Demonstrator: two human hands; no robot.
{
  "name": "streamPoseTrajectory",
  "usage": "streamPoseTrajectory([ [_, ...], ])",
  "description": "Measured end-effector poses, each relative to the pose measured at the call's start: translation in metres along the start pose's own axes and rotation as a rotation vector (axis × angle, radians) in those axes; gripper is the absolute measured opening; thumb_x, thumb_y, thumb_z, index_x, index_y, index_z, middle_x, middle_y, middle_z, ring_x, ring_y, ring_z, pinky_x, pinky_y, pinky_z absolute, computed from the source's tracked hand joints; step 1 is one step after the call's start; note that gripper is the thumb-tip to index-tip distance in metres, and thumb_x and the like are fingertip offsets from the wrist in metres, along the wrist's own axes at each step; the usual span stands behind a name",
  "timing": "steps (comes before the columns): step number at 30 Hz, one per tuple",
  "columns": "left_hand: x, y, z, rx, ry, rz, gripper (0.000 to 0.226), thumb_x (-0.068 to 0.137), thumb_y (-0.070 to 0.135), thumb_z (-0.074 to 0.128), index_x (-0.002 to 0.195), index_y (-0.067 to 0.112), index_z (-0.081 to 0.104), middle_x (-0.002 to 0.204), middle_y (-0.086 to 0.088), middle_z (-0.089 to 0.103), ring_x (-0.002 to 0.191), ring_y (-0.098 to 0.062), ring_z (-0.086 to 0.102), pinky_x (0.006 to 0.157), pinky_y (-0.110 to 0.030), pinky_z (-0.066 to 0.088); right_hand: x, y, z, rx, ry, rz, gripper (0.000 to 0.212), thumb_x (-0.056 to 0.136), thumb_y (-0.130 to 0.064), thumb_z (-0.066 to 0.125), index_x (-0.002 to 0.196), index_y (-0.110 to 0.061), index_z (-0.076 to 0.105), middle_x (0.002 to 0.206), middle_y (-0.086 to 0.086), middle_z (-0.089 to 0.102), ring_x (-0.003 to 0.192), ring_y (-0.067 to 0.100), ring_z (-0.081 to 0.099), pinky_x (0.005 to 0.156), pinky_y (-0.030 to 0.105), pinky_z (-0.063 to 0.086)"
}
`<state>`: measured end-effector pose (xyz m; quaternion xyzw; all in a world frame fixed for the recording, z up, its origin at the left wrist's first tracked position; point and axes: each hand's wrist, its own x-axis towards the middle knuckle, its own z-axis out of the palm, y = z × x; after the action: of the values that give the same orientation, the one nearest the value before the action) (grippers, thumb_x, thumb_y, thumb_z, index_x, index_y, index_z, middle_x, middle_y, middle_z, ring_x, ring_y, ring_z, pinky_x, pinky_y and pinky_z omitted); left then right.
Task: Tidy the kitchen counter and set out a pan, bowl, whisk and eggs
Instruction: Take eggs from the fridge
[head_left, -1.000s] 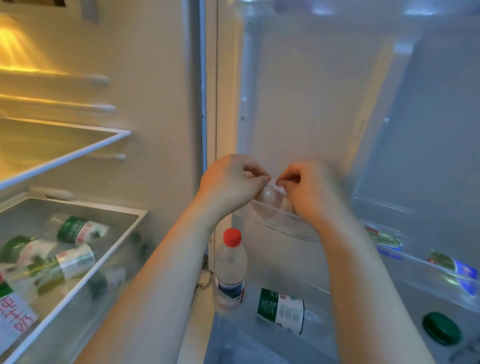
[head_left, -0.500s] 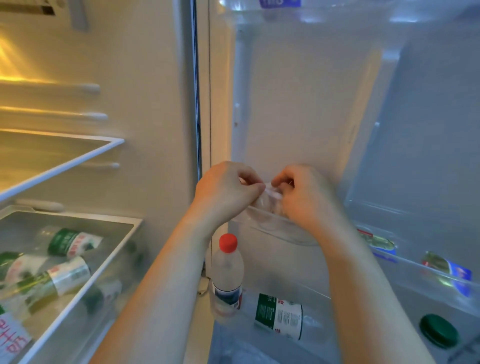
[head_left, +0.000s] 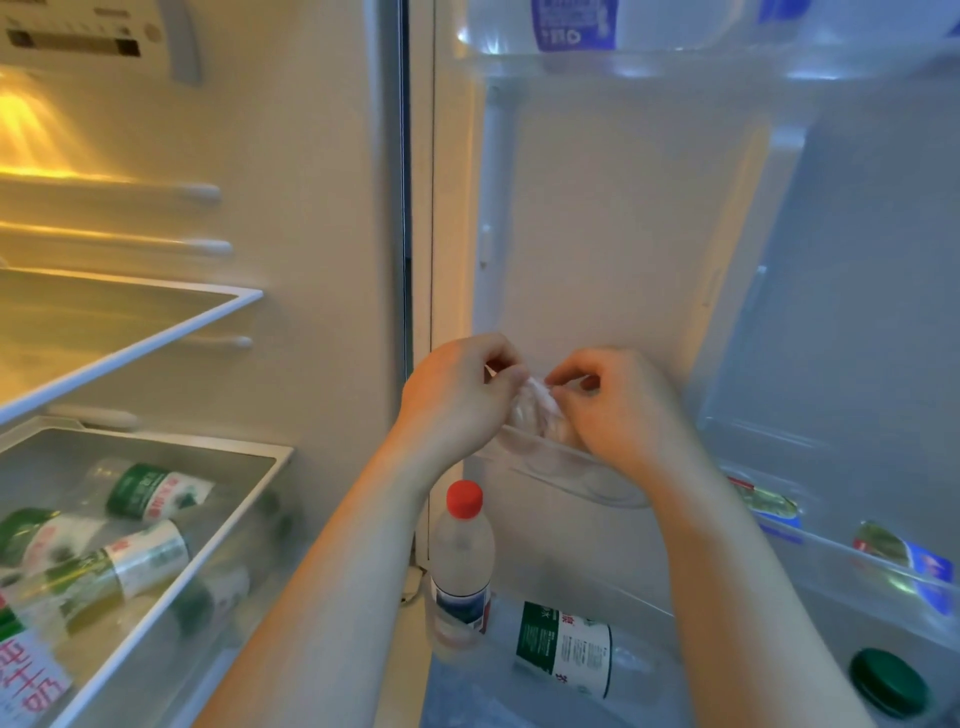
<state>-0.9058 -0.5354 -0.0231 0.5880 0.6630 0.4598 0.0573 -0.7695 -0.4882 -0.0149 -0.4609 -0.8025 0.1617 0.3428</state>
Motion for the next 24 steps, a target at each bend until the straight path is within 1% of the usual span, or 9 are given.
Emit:
streamPoseTrajectory([
  [4,-0.0008,-0.0008,0.0004,-0.017,-0.005,0.009,0.028,0.089,0.022,0.056,0.064,0.034,0.052,0.063,0.019,0.057,0.066,-0.001,0.052,0.064,-0.024,0.039,0.0023,0.0016,-0.0001,-0.011,0.020,-0.002,0.017,0.081,-0.021,0.066,0.066,-0.027,0.060,0.082,-0.001,0.066,0.079,0.021,0.063,0.072,0.031,0.049],
  [8,-0.0018,0.0012,0.0018,-0.009,0.015,-0.002,0.027,0.090,0.023,0.054,0.066,0.033,0.051,0.064,0.017,0.059,0.069,-0.004,0.054,0.068,-0.029,0.044,0.0034,0.0041,0.0004,-0.077,0.028,-0.003,0.017,0.087,-0.019,0.060,0.072,-0.025,0.057,0.088,0.002,0.067,0.086,0.024,0.061,0.075,0.032,0.048],
  [10,-0.0019,0.0022,0.0023,-0.009,0.038,-0.014,0.025,0.091,0.022,0.051,0.068,0.031,0.051,0.069,0.014,0.062,0.074,-0.008,0.057,0.072,-0.031,0.045,0.0036,0.0050,0.0000,-0.089,0.055,0.008,0.015,0.090,-0.018,0.057,0.076,-0.023,0.055,0.092,0.005,0.064,0.088,0.026,0.058,0.072,0.030,0.042],
  [13,-0.0009,0.0011,0.0033,-0.059,0.067,-0.032,0.024,0.093,0.020,0.049,0.071,0.029,0.050,0.073,0.008,0.064,0.077,-0.012,0.060,0.071,-0.033,0.046,0.0040,0.0065,-0.0008,-0.068,0.101,0.049,0.015,0.091,-0.016,0.053,0.077,-0.021,0.051,0.086,0.002,0.057,0.083,0.026,0.054,0.067,0.027,0.034],
  [16,0.0005,-0.0022,0.0031,-0.054,0.073,-0.017,0.025,0.092,0.018,0.049,0.070,0.029,0.049,0.073,0.006,0.064,0.072,-0.013,0.057,0.069,-0.033,0.045,0.0048,0.0067,-0.0007,-0.018,0.102,0.037,0.016,0.090,-0.014,0.053,0.076,-0.021,0.052,0.085,0.000,0.056,0.078,0.020,0.050,0.065,0.026,0.032],
  [18,0.0006,-0.0039,0.0024,-0.078,0.068,-0.007,0.025,0.092,0.017,0.049,0.070,0.029,0.049,0.072,0.006,0.065,0.070,-0.013,0.057,0.069,-0.034,0.045,0.0042,0.0051,-0.0002,0.061,0.090,-0.002,0.013,0.090,-0.012,0.055,0.085,-0.023,0.058,0.088,-0.003,0.058,0.079,0.015,0.051,0.066,0.024,0.033],
  [20,0.0000,-0.0045,0.0012,-0.101,0.054,-0.003,0.024,0.092,0.016,0.049,0.071,0.028,0.051,0.071,0.007,0.065,0.070,-0.013,0.057,0.069,-0.034,0.046,0.0034,0.0037,0.0007,0.098,0.070,-0.043,0.008,0.089,-0.018,0.060,0.092,-0.024,0.064,0.093,-0.006,0.060,0.084,0.012,0.054,0.071,0.023,0.036],
  [22,-0.0017,-0.0037,0.0003,-0.117,0.036,0.000,0.023,0.092,0.016,0.050,0.072,0.027,0.052,0.073,0.007,0.065,0.071,-0.013,0.058,0.070,-0.034,0.047,0.0027,0.0040,0.0011,0.046,0.059,-0.074,0.003,0.085,-0.023,0.066,0.085,-0.027,0.066,0.092,-0.004,0.060,0.087,0.013,0.055,0.075,0.026,0.041],
  [24,-0.0027,-0.0027,0.0004,-0.108,0.023,0.002,0.021,0.091,0.017,0.051,0.072,0.027,0.054,0.073,0.010,0.064,0.071,-0.009,0.057,0.070,-0.031,0.046,0.0022,0.0042,0.0010,-0.003,0.068,-0.090,0.008,0.082,-0.023,0.069,0.075,-0.026,0.066,0.088,-0.001,0.061,0.087,0.018,0.057,0.075,0.030,0.044],
])
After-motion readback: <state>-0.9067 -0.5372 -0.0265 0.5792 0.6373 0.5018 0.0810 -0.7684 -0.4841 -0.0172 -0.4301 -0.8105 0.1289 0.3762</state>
